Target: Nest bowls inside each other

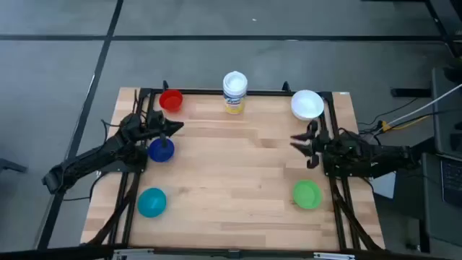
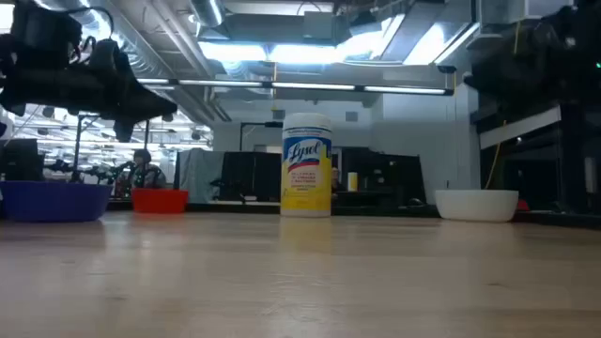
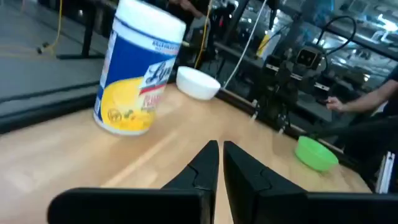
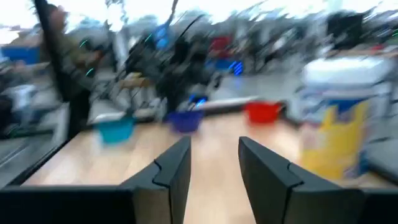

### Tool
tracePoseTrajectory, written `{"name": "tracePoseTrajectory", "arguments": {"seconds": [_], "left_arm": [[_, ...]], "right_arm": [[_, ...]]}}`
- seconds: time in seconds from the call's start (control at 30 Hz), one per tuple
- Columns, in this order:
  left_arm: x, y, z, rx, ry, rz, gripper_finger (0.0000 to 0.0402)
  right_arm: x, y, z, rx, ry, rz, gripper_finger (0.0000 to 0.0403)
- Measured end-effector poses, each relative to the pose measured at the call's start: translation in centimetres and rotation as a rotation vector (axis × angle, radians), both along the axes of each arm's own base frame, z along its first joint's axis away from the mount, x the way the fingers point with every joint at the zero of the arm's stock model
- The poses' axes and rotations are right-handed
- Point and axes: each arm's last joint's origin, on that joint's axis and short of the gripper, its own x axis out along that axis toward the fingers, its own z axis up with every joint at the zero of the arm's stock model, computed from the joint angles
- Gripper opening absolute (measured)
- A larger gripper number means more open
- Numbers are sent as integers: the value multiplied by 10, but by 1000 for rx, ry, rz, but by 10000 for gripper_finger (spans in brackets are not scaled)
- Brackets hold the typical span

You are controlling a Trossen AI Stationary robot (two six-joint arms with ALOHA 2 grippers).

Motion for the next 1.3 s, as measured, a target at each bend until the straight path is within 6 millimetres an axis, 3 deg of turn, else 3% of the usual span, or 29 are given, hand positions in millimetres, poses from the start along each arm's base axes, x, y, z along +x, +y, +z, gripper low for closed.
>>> {"name": "tracePoseTrajectory", "arguments": {"seconds": [0.2, 0.33, 0.57, 0.7, 0.83, 1.03, 1.13, 1.3], "left_arm": [[-3, 1, 39, 156, -191, 100, 20], [-7, -3, 78, 278, -235, 100, 20], [-25, -18, 150, 534, -288, 139, 20], [-37, -28, 180, 604, -403, 151, 20], [-43, -32, 191, 622, -402, 167, 20], [-39, -28, 177, 393, -314, 120, 20], [-39, -29, 177, 297, -361, 94, 20], [-45, -34, 191, 368, -500, 79, 20]], "right_arm": [[-7, -5, 23, 128, -265, -158, 150], [-11, -5, 39, 211, -321, -130, 155], [-19, -5, 79, 161, -380, -133, 164], [-20, -5, 86, 218, -411, -113, 168], [-24, -4, 92, 295, -494, -79, 173], [-30, -4, 102, 310, -617, -35, 178], [-31, -4, 102, 291, -622, -46, 178], [-31, -6, 102, 330, -629, -95, 170]]}}
